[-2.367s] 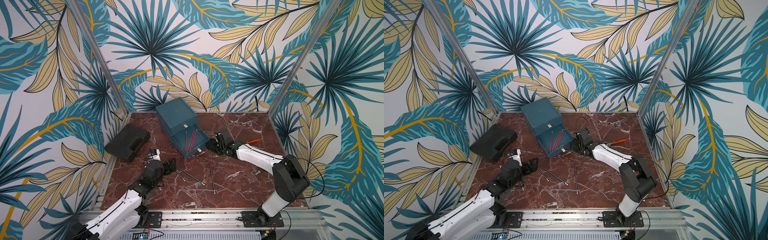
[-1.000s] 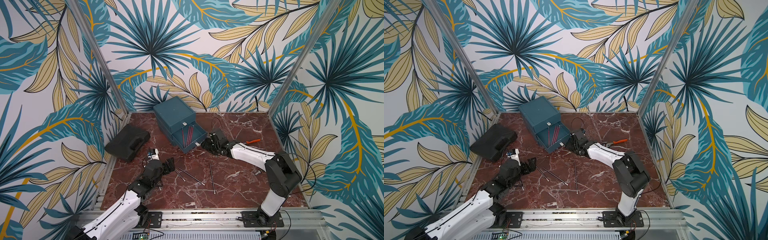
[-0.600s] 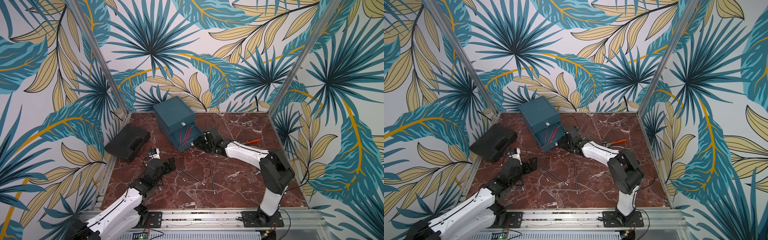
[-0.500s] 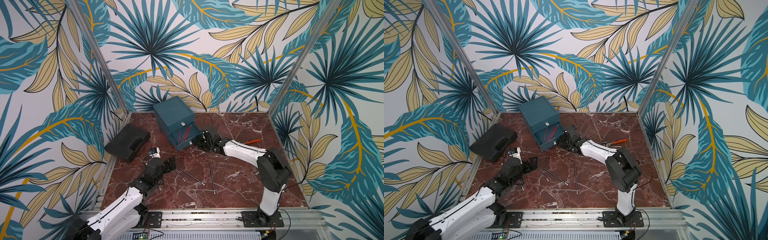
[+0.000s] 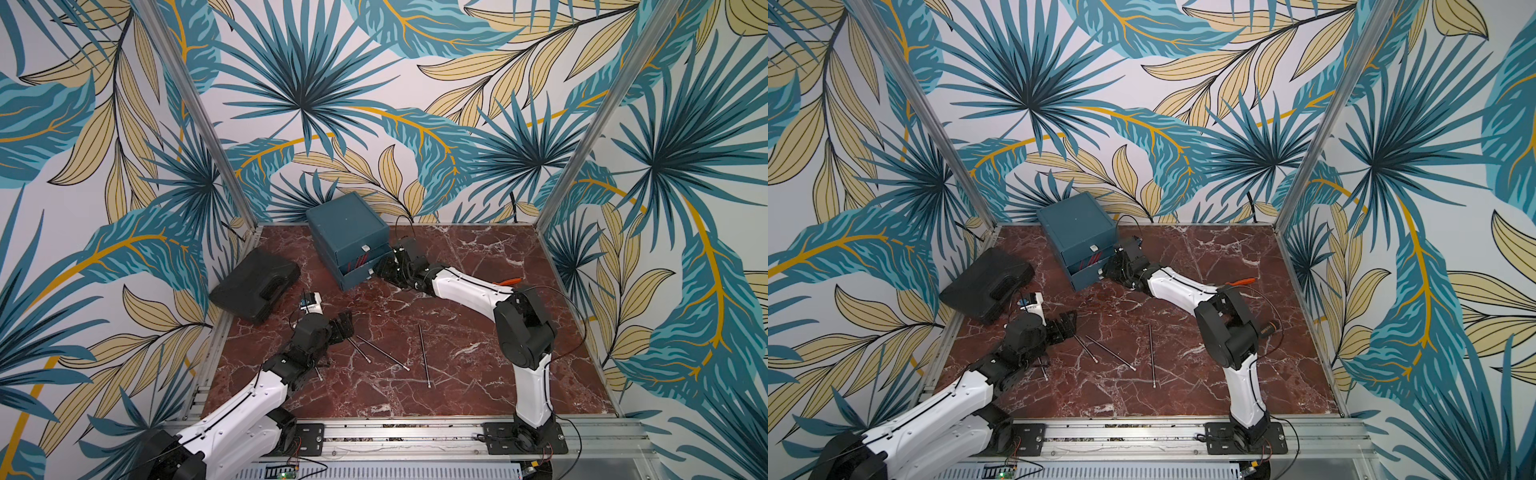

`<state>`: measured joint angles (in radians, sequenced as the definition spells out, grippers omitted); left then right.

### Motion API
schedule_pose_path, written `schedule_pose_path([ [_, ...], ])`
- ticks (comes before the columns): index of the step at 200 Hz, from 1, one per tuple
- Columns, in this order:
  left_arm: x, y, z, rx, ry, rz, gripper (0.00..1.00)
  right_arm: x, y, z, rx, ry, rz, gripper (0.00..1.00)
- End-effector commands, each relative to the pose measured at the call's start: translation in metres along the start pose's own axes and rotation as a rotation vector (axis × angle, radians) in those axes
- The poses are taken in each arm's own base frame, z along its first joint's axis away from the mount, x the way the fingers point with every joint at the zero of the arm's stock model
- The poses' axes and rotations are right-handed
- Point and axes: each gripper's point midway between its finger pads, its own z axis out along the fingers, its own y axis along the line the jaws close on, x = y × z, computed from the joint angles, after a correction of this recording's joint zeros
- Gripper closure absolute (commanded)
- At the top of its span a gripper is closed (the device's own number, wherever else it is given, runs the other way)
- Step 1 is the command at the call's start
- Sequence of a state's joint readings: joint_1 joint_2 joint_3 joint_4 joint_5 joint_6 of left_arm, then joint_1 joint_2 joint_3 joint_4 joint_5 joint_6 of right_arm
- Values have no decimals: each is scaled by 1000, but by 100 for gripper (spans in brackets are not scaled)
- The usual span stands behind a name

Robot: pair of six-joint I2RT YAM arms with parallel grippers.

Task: Please place the pencils in the drawer according to their color
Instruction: Close the drawer in the storage box.

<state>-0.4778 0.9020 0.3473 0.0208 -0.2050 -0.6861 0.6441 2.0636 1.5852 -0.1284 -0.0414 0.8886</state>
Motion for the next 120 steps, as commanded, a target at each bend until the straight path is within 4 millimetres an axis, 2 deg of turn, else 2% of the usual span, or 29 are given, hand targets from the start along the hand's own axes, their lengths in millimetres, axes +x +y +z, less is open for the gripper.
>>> schedule_pose_path([
  [1, -12, -5, -1, 13, -40, -18, 0, -4, 5, 9, 3, -13, -31, 41],
  [77, -10, -5, 0, 17, -42, -30, 0, -19, 3, 24, 7, -70, 4, 27],
  [120, -9, -4, 0, 19, -39, -31, 0, -27, 4, 32, -2, -89, 24, 25],
])
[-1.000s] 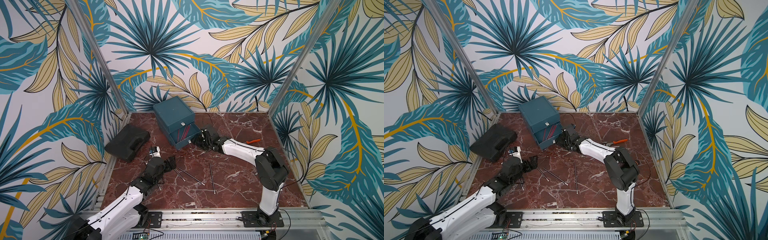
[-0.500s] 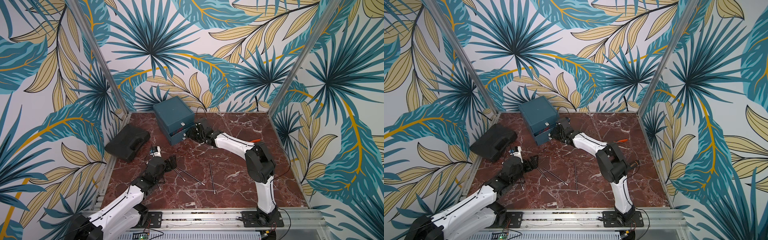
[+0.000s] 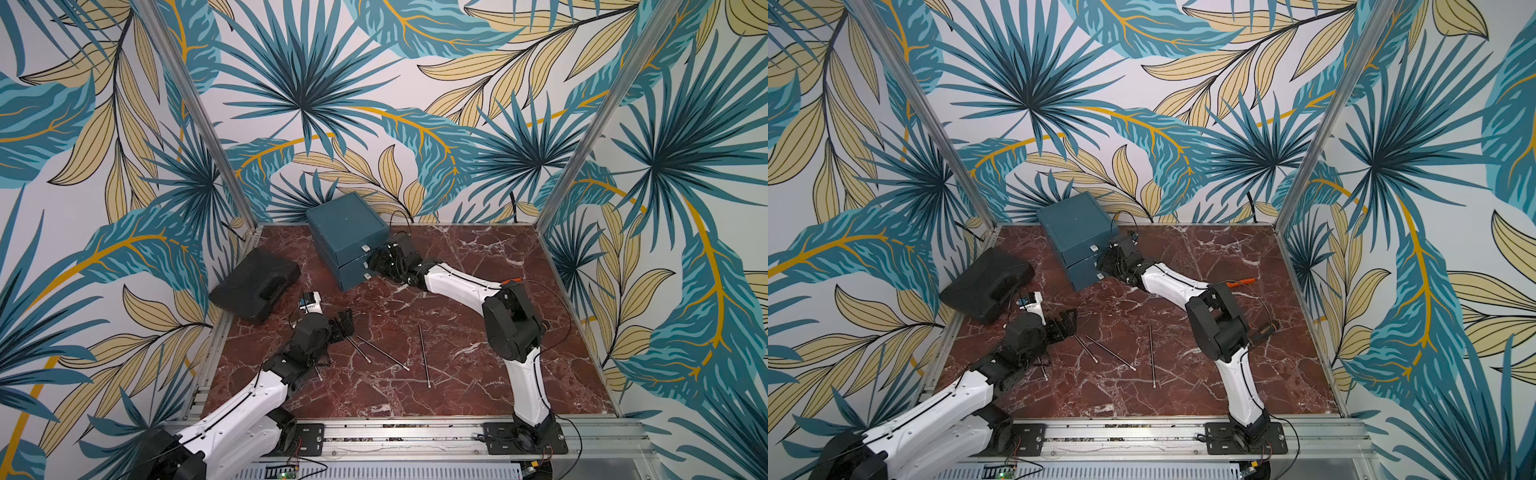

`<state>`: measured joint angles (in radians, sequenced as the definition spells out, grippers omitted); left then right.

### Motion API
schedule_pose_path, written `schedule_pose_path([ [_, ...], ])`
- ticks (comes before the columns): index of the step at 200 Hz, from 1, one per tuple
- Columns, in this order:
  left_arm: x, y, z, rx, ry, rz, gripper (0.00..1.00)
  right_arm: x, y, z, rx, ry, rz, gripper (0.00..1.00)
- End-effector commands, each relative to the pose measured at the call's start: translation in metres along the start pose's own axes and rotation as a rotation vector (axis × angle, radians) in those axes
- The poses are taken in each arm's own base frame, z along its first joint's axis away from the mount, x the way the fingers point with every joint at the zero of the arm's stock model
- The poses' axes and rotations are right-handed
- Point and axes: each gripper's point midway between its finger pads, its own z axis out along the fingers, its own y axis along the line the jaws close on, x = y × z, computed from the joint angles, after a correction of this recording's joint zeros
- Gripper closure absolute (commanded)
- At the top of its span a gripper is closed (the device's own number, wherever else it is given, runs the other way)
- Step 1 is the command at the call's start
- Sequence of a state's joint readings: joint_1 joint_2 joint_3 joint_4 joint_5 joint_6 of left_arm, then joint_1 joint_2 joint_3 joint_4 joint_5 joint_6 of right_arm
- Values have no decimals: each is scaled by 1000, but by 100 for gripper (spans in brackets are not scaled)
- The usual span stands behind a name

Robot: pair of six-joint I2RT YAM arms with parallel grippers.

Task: Please place the pencils in the drawer according to their color
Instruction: Close the drawer in the storage box.

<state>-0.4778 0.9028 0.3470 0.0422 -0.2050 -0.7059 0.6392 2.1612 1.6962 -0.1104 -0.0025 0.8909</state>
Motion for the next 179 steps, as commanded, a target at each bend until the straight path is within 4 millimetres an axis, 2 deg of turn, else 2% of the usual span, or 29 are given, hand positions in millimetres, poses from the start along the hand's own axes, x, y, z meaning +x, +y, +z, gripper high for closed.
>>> schedule_pose_path([
  [1, -5, -2, 0, 8, -24, -6, 0, -9, 0, 9, -3, -36, 20, 25],
  [40, -5, -2, 1, 13, -29, -13, 0, -14, -3, 17, -23, -50, 60, 25],
  [120, -2, -4, 5, 22, -17, -16, 0, -10, -4, 24, -53, -48, 107, 24],
  [179, -4, -1, 3, 13, -32, -28, 0, -7, -5, 6, -85, -51, 117, 24],
])
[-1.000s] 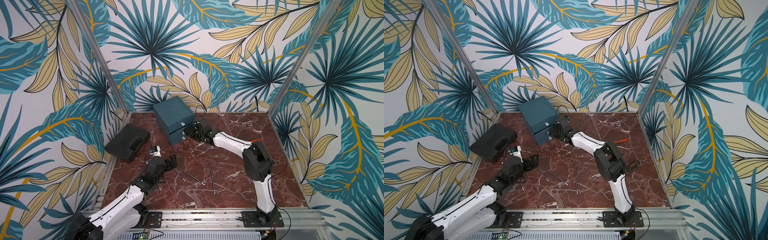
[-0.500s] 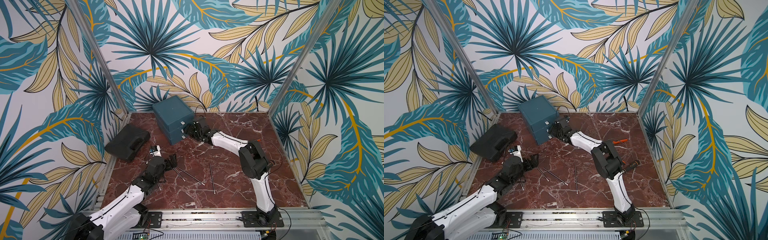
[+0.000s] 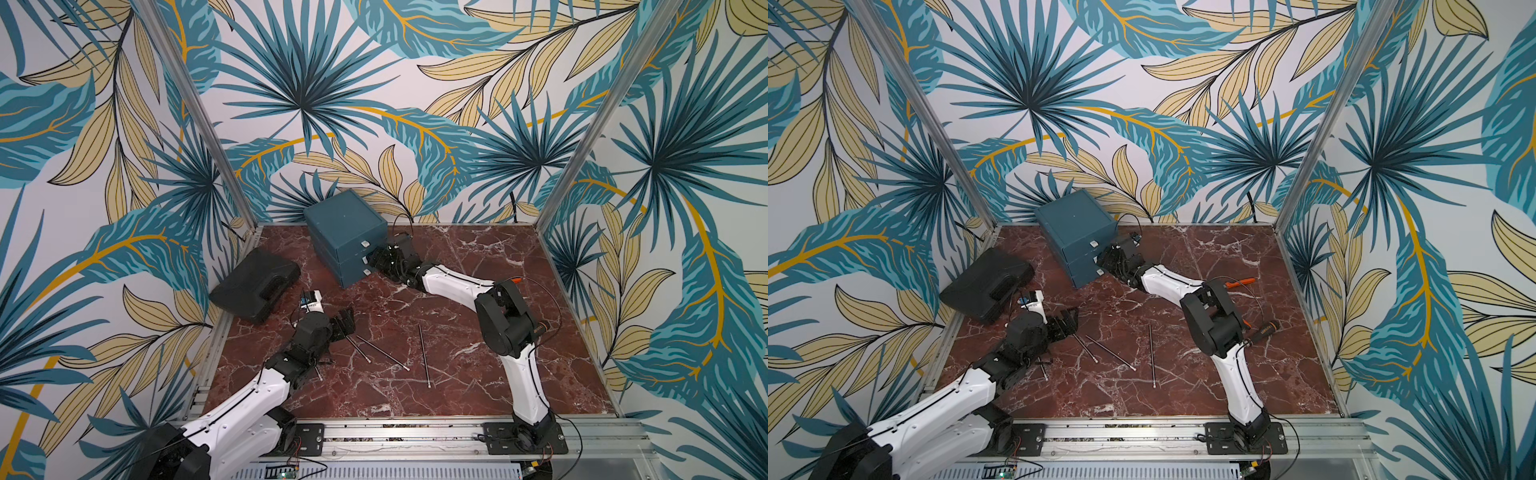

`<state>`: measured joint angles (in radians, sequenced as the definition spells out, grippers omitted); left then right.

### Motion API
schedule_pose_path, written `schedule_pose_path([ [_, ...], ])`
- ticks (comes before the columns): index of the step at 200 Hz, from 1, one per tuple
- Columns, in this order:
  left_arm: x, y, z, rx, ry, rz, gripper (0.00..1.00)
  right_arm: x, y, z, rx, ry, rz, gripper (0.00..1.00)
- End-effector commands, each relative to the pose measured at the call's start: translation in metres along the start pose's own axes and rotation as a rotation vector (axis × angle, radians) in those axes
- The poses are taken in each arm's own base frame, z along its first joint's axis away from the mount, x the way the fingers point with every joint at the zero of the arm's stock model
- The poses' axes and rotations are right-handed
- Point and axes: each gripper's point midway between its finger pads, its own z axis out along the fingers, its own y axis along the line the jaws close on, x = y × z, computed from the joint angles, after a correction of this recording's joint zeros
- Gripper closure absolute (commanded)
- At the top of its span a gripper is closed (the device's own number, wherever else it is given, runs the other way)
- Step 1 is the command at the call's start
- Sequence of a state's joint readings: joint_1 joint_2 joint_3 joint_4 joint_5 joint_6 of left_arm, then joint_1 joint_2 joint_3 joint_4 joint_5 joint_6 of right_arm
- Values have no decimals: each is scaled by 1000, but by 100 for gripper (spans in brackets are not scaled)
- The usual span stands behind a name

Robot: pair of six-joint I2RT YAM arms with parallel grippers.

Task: Please place the pencils in the drawer according to their color
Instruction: Close the drawer in the storage box, then open the drawer in the storage box.

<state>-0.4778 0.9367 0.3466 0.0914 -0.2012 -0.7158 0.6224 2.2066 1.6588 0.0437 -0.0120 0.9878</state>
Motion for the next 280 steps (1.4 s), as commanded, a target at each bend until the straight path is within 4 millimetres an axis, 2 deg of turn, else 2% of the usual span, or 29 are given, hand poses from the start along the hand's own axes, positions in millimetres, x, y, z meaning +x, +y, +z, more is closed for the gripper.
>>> schedule_pose_path([
  [1, -2, 3, -2, 0, -23, -14, 0, -1, 3, -13, -29, -7, 12, 24],
  [57, -6, 7, -8, -11, -49, -20, 0, 10, -14, -33, -25, 0, 28, 29],
  [82, -8, 11, -10, -27, -67, -22, 0, 22, -21, -25, -51, 30, 49, 39],
  [121, -10, 19, -13, -51, -97, -26, 0, 35, -14, -8, -148, 73, 75, 53],
  [189, -8, 21, -13, -62, -90, -22, 0, 42, -26, 16, -127, 96, 72, 52],
  [280, -7, 18, -8, -55, -79, -23, 0, 40, -24, 35, -155, 120, 67, 52],
])
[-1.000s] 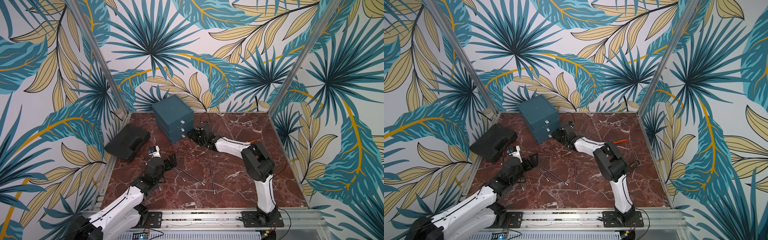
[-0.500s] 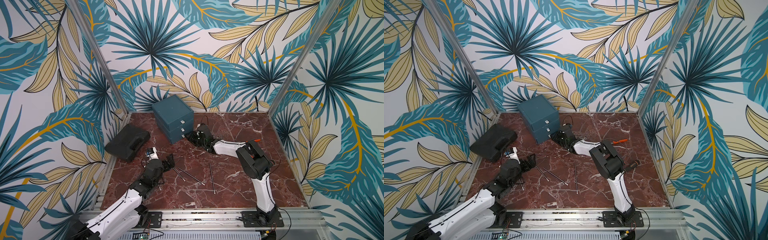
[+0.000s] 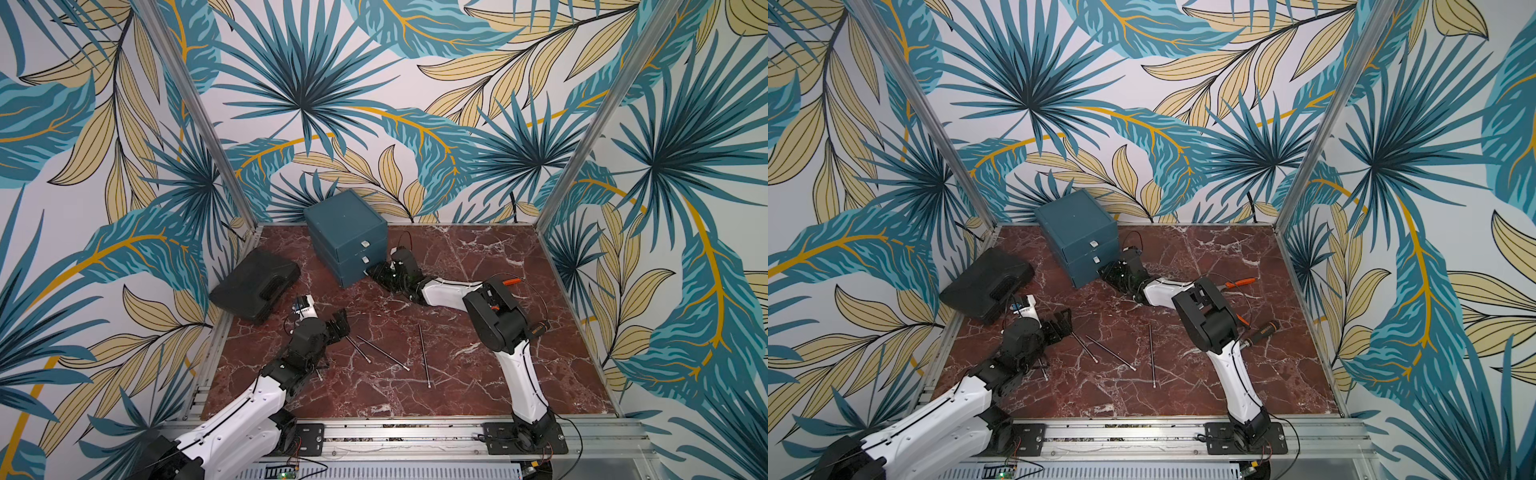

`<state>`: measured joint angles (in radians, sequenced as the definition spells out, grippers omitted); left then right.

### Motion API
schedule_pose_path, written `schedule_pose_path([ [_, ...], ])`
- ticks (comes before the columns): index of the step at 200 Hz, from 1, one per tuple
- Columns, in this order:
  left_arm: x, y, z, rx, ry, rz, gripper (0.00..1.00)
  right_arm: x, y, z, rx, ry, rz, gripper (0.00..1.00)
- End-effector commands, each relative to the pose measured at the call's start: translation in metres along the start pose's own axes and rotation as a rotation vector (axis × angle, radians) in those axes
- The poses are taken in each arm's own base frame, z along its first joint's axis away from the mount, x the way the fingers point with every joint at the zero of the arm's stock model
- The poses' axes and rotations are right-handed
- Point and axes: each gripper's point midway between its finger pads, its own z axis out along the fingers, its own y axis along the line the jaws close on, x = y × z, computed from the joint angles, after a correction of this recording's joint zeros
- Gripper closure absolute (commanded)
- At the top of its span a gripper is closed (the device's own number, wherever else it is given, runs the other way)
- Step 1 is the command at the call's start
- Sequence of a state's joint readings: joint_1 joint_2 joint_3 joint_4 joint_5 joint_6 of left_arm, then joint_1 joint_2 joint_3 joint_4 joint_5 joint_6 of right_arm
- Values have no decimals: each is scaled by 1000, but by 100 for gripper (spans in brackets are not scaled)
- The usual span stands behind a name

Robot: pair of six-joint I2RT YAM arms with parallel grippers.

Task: Please place the pencils in the drawer according to their color
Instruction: Open the drawer in the storage box.

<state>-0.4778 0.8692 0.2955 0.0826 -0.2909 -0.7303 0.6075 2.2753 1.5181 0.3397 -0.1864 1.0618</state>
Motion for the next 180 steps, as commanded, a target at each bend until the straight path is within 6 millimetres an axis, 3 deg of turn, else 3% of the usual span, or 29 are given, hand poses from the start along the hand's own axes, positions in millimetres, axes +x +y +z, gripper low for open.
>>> schedule_pose_path([
  [1, -3, -1, 1, 7, -13, -7, 0, 4, -9, 11, 1, 23, -4, 52],
  [92, -1, -1, 2, 9, -8, -11, 0, 4, -11, 21, -24, 30, 8, 56],
  [180, 2, -4, 6, 19, 4, -11, 0, 4, -13, 24, -35, 31, 7, 71],
])
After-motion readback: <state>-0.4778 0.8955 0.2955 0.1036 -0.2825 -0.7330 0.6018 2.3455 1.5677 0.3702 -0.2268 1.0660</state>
